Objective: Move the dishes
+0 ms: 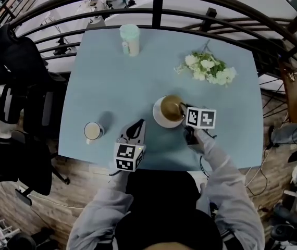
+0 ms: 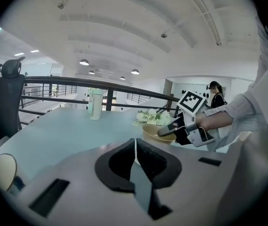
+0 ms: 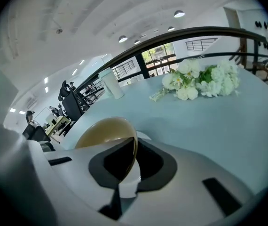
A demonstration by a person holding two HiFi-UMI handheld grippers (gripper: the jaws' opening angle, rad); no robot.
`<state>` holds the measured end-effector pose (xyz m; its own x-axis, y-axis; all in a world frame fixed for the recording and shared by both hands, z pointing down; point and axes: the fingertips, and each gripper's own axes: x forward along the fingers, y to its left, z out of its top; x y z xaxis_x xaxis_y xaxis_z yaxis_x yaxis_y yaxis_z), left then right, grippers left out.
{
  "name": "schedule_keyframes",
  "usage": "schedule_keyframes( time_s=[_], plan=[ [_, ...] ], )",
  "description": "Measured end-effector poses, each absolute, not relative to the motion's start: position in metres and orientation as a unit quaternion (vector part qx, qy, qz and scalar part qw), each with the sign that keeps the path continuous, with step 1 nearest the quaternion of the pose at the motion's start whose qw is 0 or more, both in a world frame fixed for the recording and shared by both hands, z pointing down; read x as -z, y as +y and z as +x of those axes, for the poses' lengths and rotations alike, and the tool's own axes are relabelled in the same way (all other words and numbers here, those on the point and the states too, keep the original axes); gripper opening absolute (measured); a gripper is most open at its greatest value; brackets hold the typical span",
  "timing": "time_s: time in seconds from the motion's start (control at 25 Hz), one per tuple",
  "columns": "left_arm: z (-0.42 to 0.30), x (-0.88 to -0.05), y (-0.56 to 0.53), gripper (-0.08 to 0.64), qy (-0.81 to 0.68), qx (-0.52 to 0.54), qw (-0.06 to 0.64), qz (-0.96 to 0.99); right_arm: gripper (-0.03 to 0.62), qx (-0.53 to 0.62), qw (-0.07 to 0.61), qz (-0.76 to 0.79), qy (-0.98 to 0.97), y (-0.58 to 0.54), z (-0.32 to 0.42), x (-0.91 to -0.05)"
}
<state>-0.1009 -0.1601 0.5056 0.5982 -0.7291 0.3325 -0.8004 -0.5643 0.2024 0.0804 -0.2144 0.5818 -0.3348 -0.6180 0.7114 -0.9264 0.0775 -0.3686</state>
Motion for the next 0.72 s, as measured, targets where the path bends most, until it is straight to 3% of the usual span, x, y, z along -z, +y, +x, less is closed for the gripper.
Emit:
schedule_keyframes(
  time_s=[0.72],
  plan=[
    [-0.114,-0.518,-0.155,0.025,-0.449,-0.115,0.18,0.868,0.028,-0.415,0.199,0.573,-0.678,-0.205,0.079,-0.619]
  ],
)
